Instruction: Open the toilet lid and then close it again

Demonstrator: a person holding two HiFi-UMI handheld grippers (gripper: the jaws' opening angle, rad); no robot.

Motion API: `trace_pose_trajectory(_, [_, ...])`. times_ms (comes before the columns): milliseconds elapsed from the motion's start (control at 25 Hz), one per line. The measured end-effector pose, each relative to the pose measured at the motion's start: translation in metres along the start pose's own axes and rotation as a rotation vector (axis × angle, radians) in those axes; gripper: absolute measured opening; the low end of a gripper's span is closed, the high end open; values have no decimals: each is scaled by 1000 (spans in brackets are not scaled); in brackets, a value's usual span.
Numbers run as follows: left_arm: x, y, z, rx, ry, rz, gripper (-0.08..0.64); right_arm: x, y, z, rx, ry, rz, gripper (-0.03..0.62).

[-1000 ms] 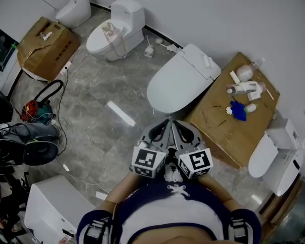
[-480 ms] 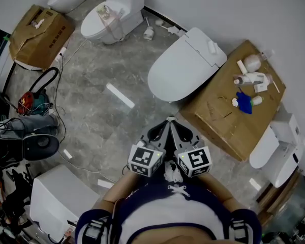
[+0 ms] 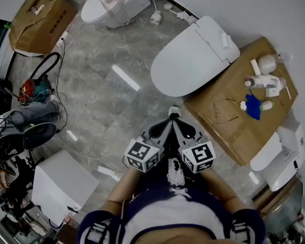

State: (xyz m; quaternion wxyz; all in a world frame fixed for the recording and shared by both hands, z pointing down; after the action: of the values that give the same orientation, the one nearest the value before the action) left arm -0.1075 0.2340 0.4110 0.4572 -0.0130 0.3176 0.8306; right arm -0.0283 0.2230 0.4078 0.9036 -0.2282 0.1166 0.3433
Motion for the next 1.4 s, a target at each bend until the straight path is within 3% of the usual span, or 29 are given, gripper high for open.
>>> trace_pose_trajectory(320, [-39,36,23,180,1,-8,2,-29,-36,21,-9,88,-56,9])
trace_pose_trajectory(480, [-52,60,42,401,-28,-7,2,-46,-54,42,-21,132,-102,9])
trace_pose_trajectory(560, [-57,74,52,472,-36,-20,2,-58,-64,54,-26,166,-125,9])
trace_pose_trajectory(920, [-89,132,112,609,-43,-121,2,-99,-90,94,-1,253,-190,11])
trace_pose_trajectory(1120, [-109,168,144,687,-31,-134,61,-128,-102,117,-2,288,-173,9])
trace_pose_trajectory(1400, [-129,211,187,716,-13,-185,110,-153,-112,134,-14,291,-167,11])
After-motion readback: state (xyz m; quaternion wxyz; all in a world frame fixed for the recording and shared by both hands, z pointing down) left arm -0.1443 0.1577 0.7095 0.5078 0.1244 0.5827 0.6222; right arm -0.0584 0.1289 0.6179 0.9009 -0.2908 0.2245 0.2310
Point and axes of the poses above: the fingertips, and each gripper's own axes: x backward along the fingers, y to its left, z out of its underside, the point moved 5 cm from there along x, backward along the fingers, and after that the axes turned 9 degrees about -y, right-handed, at the moved point
